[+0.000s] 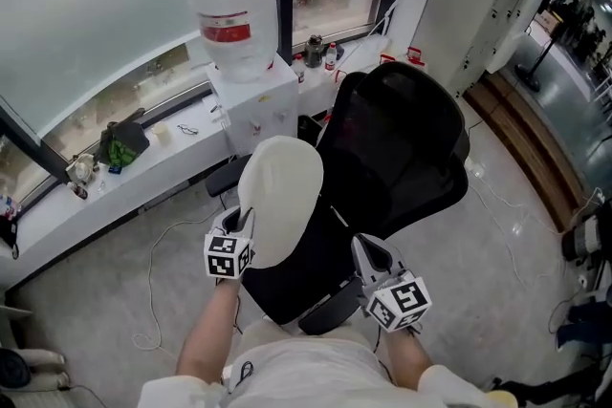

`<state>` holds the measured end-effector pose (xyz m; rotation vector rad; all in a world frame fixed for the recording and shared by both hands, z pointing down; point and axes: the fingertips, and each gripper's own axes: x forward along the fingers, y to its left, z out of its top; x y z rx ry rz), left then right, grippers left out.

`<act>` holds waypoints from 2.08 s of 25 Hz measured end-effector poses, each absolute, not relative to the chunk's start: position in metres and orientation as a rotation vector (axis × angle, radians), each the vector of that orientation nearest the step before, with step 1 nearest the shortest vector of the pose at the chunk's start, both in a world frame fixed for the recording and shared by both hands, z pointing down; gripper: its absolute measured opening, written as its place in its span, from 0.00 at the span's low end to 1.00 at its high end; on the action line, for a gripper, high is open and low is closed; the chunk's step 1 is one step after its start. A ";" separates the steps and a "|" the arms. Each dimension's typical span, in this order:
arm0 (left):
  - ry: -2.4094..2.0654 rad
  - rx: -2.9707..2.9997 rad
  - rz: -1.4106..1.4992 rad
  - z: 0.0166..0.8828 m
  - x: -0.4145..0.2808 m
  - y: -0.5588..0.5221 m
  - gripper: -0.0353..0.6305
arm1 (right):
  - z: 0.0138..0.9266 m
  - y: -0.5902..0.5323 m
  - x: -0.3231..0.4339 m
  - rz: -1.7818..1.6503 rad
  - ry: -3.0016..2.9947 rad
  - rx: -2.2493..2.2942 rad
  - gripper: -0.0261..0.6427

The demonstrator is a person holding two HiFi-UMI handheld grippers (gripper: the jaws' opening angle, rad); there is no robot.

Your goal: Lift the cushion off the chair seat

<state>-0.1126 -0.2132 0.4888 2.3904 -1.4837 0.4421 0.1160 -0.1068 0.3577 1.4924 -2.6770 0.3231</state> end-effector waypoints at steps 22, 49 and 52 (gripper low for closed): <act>-1.785 2.504 -0.092 0.289 -0.208 -0.177 0.16 | 0.284 -0.151 0.151 0.112 -2.656 1.652 0.04; -2.158 2.346 -0.346 0.219 -0.284 -0.049 0.16 | 0.269 -0.136 0.206 0.110 -2.553 1.853 0.04; -2.146 2.332 -0.380 0.218 -0.291 -0.046 0.16 | 0.266 -0.134 0.202 0.106 -2.558 1.853 0.04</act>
